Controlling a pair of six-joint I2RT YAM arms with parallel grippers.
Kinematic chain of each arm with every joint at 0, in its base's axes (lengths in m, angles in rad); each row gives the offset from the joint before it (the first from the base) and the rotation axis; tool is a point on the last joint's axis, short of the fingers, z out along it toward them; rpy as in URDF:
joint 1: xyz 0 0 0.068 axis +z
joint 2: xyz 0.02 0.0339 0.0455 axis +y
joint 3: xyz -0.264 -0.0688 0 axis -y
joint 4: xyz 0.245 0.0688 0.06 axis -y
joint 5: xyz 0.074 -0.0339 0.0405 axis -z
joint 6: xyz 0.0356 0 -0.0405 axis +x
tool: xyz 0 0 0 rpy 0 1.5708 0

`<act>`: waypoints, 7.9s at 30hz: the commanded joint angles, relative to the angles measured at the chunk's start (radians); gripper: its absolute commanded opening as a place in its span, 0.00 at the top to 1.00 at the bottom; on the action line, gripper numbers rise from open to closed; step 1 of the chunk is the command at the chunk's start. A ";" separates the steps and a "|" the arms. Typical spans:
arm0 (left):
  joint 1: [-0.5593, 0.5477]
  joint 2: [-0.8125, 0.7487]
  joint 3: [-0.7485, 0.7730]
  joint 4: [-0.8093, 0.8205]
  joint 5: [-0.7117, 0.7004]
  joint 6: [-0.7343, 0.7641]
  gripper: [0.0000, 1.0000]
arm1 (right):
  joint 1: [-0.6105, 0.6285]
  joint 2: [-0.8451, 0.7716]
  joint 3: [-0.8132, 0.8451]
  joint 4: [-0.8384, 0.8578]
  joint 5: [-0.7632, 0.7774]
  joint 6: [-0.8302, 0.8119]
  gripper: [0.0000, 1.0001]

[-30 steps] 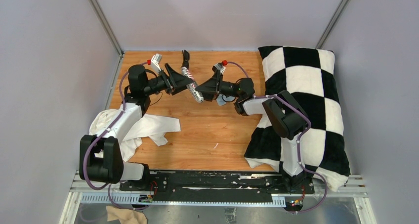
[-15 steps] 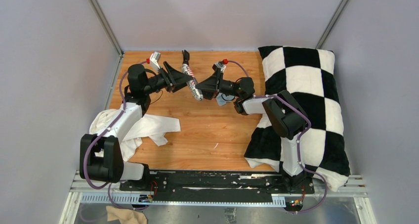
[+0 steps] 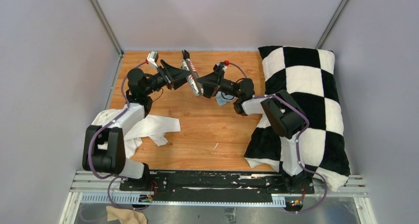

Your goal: Organize the sunglasses

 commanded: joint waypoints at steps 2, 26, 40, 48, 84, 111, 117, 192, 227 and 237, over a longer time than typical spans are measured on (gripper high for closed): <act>0.012 0.163 -0.043 0.874 0.078 -0.428 1.00 | 0.017 0.032 -0.032 0.023 0.103 0.217 1.00; 0.069 0.189 0.015 0.933 0.223 -0.389 1.00 | 0.017 0.043 -0.033 0.021 0.188 0.320 1.00; 0.069 0.160 -0.118 0.883 0.134 -0.444 0.13 | -0.024 -0.021 -0.101 -0.008 0.130 0.104 1.00; 0.069 0.032 -0.145 0.362 0.089 -0.119 0.00 | -0.055 -0.168 -0.137 -0.310 0.074 -0.186 1.00; -0.031 0.037 -0.211 0.200 -0.101 -0.087 0.00 | -0.020 -0.378 -0.087 -0.772 0.093 -0.678 1.00; -0.055 0.172 -0.269 0.609 -0.152 -0.326 0.29 | 0.003 -0.277 -0.076 -0.581 0.057 -0.497 1.00; -0.055 0.166 -0.264 0.588 -0.153 -0.308 0.57 | 0.001 -0.246 -0.077 -0.518 0.051 -0.419 1.00; -0.058 0.017 -0.255 0.916 0.294 -0.096 1.00 | -0.014 0.033 -0.055 0.022 0.243 0.600 1.00; -0.056 -0.019 -0.270 0.619 0.316 -0.100 1.00 | -0.290 -0.397 -0.115 -0.673 -0.284 -0.623 0.21; -0.057 -0.100 -0.251 0.418 0.331 0.031 1.00 | -0.249 -0.525 0.064 -1.412 -0.409 -1.311 0.08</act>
